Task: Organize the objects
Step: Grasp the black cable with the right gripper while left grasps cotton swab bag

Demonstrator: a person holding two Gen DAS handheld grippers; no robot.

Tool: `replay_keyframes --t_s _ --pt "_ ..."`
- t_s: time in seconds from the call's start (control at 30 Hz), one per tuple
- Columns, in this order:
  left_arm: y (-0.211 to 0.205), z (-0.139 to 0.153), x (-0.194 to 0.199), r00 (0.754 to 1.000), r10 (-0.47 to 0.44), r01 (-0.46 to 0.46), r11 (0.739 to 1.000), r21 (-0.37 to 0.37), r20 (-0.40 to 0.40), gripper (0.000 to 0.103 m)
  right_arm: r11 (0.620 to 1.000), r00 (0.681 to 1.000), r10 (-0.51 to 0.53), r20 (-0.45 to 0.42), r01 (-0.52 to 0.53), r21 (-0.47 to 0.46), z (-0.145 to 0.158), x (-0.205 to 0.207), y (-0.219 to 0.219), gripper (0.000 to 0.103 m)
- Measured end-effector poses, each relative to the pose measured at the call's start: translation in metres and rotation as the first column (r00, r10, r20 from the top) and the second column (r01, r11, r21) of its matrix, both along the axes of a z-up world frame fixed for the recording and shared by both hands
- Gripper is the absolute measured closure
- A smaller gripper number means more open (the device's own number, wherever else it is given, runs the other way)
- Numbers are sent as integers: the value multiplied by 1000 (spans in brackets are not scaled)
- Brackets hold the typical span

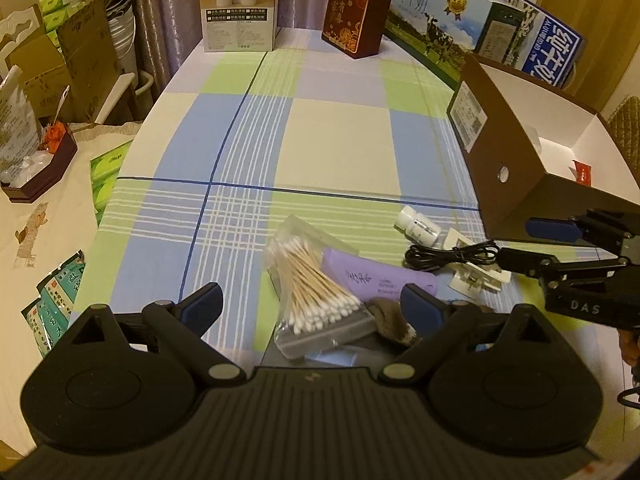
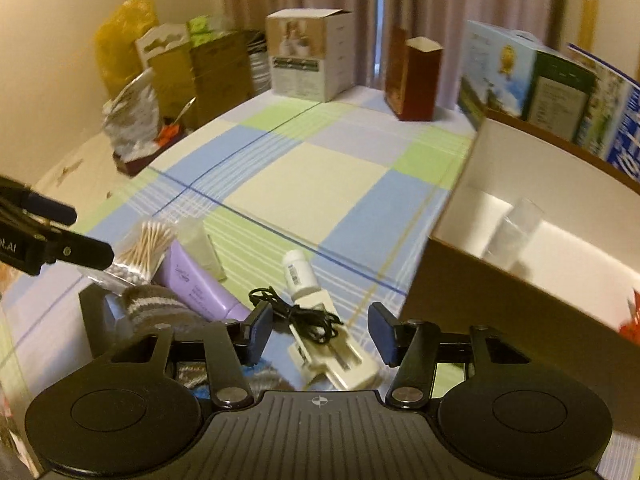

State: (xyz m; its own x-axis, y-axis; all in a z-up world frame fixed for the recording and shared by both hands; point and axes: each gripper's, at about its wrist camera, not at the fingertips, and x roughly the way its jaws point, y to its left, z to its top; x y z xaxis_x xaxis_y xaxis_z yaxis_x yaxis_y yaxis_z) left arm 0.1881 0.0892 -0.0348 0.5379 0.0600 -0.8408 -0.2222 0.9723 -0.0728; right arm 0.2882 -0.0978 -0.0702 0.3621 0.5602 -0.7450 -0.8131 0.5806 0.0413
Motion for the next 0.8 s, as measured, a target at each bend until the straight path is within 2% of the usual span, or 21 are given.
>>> replay_keyframes --t_s 0.23,0.33,0.47,0.63,0.8 --pt "10 -13 13 999 11 -11 1000 -9 -34 9 980 985 168 39 -163 -110 -23 4 33 55" --pt "13 -18 17 999 16 -17 1000 -11 -48 9 959 968 241 65 -227 -170 -34 2 44 62" --pt "18 -22 22 998 20 -21 1000 -11 -61 10 916 931 346 119 -308 -259 -49 -6 56 73" --pt "18 -26 26 997 17 -18 1000 -15 -70 10 866 883 432 182 -349 -358 -66 -17 63 89" --pt "17 -29 30 997 7 -8 1000 -17 -78 10 862 875 436 211 -340 -375 -70 -18 61 89"
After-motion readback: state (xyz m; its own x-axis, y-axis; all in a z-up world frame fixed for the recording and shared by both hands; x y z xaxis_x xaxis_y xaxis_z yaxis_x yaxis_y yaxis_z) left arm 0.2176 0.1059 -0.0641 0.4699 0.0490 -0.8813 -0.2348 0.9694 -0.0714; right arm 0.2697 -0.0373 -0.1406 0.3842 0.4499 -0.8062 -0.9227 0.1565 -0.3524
